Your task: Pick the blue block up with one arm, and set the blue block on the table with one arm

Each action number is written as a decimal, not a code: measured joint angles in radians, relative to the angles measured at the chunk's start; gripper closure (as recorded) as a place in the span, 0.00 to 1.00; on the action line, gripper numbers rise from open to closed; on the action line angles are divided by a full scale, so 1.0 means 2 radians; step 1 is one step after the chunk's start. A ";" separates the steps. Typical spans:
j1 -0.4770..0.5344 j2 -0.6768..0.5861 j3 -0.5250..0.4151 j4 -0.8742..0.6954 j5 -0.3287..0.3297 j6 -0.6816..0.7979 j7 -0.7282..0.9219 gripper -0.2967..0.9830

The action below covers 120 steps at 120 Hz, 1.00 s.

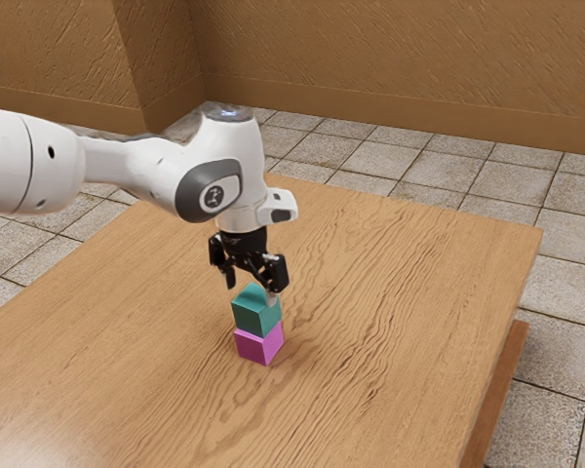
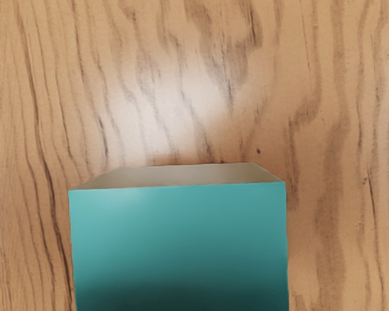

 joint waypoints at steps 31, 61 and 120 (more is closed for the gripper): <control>-0.001 0.027 0.003 0.002 0.006 0.009 -0.007 0.23; -0.002 0.046 0.012 0.007 0.011 0.011 -0.012 0.23; -0.014 0.038 0.015 0.010 0.025 0.013 -0.023 0.54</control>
